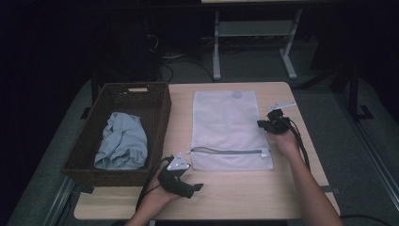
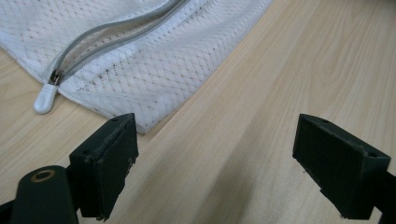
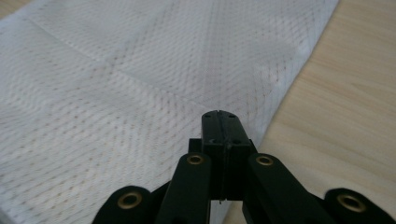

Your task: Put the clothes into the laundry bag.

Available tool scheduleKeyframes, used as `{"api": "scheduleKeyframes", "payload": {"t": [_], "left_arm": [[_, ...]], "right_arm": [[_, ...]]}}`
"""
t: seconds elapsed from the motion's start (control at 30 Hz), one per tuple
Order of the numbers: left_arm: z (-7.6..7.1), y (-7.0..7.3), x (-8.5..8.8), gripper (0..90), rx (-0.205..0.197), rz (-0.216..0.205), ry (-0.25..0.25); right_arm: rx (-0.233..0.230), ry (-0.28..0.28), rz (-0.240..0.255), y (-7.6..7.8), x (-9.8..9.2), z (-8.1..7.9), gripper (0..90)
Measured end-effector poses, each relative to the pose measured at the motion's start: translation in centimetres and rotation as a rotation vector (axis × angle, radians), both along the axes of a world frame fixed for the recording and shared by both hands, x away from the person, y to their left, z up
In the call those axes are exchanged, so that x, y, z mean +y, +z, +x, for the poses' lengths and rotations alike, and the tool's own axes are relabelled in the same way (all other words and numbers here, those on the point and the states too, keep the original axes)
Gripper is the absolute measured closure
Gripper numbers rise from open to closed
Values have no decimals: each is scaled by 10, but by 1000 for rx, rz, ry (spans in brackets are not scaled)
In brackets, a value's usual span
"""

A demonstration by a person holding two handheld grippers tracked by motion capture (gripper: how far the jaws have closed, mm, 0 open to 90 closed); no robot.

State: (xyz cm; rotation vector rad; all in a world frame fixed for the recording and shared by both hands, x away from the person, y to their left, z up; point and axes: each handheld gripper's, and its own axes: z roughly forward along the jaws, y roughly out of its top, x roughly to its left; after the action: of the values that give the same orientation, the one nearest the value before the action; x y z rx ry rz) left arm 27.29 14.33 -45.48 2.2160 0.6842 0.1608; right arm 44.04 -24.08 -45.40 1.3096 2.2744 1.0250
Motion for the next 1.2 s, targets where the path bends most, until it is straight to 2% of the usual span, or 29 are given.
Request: {"api": "scheduleKeyframes", "payload": {"t": [0.13,0.33,0.53,0.73,1.2], "left_arm": [[0,0,0,135,0,-2,0],[0,0,1,135,1,-1,0],[0,0,1,135,1,0,1],[0,0,2,135,0,-3,5],[-1,0,1,135,1,-2,1]], "right_arm": [[26,-14,-3,-7,0,4,894],[49,-16,-35,-13,1,7,894],[53,-13,-46,-16,1,7,895],[54,-13,-52,-16,-1,2,895],[76,-11,-103,-12,-17,-15,894]]}}
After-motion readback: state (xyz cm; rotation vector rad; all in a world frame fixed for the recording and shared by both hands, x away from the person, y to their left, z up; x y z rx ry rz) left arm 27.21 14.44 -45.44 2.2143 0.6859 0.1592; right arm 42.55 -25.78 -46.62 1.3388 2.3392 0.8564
